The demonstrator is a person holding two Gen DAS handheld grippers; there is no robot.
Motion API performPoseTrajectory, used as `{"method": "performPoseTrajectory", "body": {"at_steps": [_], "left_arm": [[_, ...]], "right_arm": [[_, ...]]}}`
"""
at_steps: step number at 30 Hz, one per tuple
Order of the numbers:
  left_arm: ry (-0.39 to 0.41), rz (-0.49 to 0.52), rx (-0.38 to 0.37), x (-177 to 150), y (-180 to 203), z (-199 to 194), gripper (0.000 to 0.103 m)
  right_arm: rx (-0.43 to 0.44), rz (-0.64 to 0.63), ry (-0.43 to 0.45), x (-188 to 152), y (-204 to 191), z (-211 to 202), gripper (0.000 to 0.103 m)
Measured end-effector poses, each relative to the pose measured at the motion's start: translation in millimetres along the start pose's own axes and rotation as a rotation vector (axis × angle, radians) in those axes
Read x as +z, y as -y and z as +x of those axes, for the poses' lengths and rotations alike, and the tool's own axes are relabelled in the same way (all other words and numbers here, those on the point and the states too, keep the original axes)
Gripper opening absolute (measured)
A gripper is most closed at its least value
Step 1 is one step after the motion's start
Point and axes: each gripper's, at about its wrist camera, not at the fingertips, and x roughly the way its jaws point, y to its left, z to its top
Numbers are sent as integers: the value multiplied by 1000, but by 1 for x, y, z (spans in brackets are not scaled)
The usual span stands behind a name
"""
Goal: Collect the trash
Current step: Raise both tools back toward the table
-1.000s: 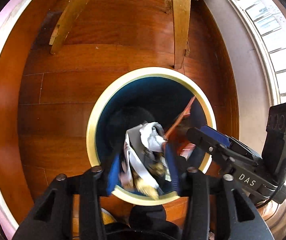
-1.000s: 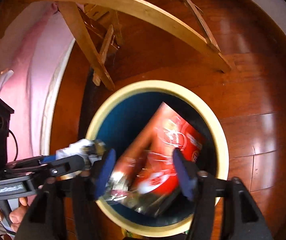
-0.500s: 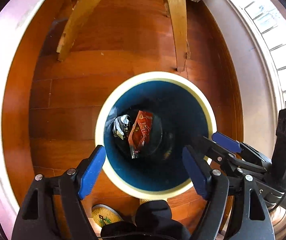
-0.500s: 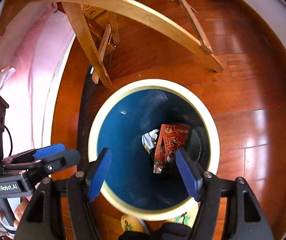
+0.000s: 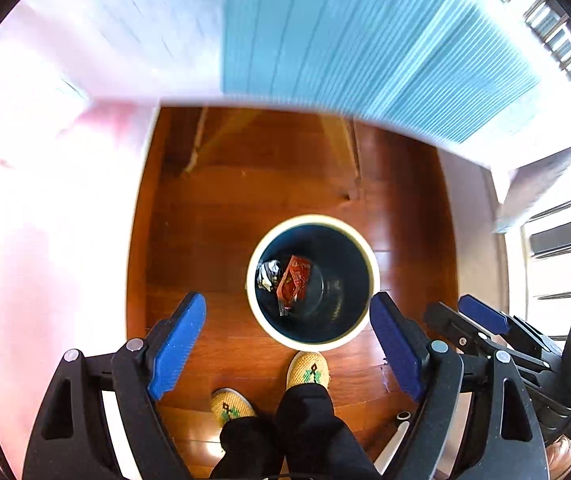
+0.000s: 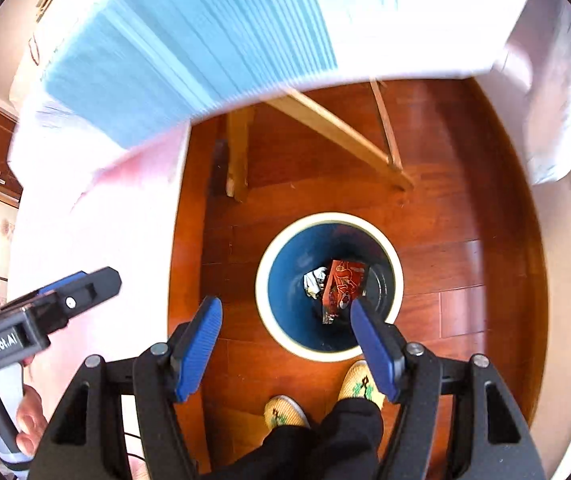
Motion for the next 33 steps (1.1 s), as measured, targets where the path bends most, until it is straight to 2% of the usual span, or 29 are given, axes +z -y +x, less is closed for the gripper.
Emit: {"method": "performPoseTrajectory", "body": {"at_steps": [3, 10, 16, 19, 26, 29, 33], "left_arm": [[29, 18, -10, 1, -1, -56, 83], [142, 79, -74, 2, 2, -177, 88], [282, 121, -111, 3, 7, -258, 89], [337, 149, -115, 8, 12, -284, 89], [411, 233, -122, 21, 35, -322, 89], [406, 250, -144, 28, 40, -326, 88], [349, 247, -175, 48, 45, -313, 88]], "right_arm": [[-9, -4, 18, 3, -22, -51, 68], [-18, -41, 136, 4, -67, -159, 68], [-54, -60, 260, 6, -97, -220, 68], [-83, -75, 329, 8, -107, -247, 68], [-109, -63, 421, 22, -116, -284, 68], [-109, -51, 429, 29, -115, -285, 68], [-102, -35, 421, 43, -110, -279, 68]]}}
